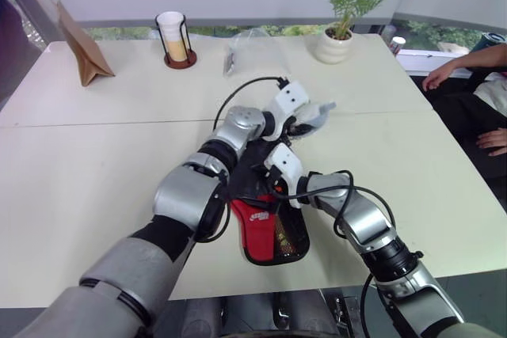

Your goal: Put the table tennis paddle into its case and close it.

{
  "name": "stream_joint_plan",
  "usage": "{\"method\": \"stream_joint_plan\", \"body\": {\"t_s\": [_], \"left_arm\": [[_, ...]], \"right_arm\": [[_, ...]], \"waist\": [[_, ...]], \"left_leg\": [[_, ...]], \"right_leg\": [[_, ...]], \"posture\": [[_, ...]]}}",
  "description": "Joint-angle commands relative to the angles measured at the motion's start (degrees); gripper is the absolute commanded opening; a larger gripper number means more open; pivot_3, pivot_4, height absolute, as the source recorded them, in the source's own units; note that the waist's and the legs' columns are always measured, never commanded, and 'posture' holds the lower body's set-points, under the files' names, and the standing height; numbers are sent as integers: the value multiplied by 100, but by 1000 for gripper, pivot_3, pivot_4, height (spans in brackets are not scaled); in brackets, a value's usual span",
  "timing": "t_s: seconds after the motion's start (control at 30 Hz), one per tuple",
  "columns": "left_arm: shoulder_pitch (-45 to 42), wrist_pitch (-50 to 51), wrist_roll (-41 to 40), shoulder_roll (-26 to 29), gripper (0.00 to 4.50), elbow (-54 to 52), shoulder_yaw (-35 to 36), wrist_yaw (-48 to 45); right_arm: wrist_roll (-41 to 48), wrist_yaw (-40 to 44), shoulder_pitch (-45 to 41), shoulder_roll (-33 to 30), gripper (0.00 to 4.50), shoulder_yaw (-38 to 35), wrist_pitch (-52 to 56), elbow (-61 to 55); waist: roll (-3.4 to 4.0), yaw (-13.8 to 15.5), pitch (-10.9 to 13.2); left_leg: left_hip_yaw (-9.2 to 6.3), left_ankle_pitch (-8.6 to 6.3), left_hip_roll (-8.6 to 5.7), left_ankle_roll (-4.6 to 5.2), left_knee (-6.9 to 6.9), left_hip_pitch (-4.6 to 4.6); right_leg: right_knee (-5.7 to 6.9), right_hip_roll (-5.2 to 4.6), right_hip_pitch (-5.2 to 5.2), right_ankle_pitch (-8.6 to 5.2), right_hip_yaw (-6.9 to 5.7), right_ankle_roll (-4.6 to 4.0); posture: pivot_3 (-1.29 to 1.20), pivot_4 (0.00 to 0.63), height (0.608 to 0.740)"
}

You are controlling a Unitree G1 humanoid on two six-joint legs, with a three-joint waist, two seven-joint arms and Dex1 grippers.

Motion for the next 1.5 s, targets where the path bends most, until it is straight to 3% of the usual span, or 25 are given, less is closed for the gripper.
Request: {"method": "stream_joint_plan", "body": {"t_s": [0.03, 0.07, 0.33, 0.53, 0.73, 0.9, 1.17, 1.3, 1.5], "left_arm": [[-249, 359, -402, 117, 4068, -273, 315, -653], [-290, 530, -570, 171, 4479, -299, 442, -942], [-366, 1425, -1334, 839, 4479, -587, 1005, -1906], [239, 884, -1054, 1513, 4479, -1247, 499, -2382], [1637, 723, -1135, 2064, 4479, -3032, -100, -3200], [2544, 1017, -1285, 2111, 4479, -4635, -485, -3188], [3241, 1177, -1183, 2059, 4479, -5654, -1053, -2776], [3406, 1168, -1119, 2067, 4479, -5715, -1272, -2533], [3551, 1063, -1013, 2081, 4479, -5568, -1485, -2189]], "right_arm": [[-221, 220, 368, -286, 4500, 448, 322, 636], [-214, 245, 339, -307, 4500, 407, 287, 673], [-97, 360, 82, -407, 4500, -31, 117, 785], [78, 452, -233, -582, 4500, -427, 22, 652], [881, 667, -827, -832, 4500, -1313, 852, 64], [1119, 1095, -1624, -1388, 4500, -1636, 1047, 325], [-279, 1819, -2796, -2080, 4500, -669, -1373, 2445], [-1187, 1850, -3592, -1922, 4500, -94, -3127, 4325], [-2079, 1469, -4499, -1348, 4500, 343, -4830, 6419]], "waist": [[1, 1, 0], [1, 1, -1], [1, -6, 0], [1, 1, 0], [5, -6, 9], [14, 14, 18], [14, -16, 17], [23, -40, 22], [29, -40, 26]], "left_leg": [[0, 0, 0, 0, 0, 0], [0, 0, 0, 0, 0, 0], [-5, 0, -2, 0, 0, -5], [-5, 0, -2, 0, 0, -6], [0, 1, -1, -1, 2, -21], [1, 1, 1, -1, 1, -31], [5, 1, -1, 0, 0, -27], [9, 1, -1, 0, 0, -25], [17, 1, 1, 0, -4, -24]], "right_leg": [[0, 0, 0, -3, 0, -5], [0, -1, 0, -4, 0, -5], [-3, -2, 1, -4, -2, -5], [-2, -2, 0, 1, -2, 2], [-2, -5, -16, 3, 0, 2], [2, -3, -28, 4, 0, 3], [-2, -2, -26, 3, 4, 4], [1, 1, -29, 4, 7, 5], [3, 2, -33, 4, 9, 7]], "posture": [[0, 150, 740], [0, 150, 740], [0, 150, 740], [0, 150, 740], [0, 150, 740], [0, 150, 740], [0, 150, 740], [0, 150, 740], [0, 150, 740]]}}
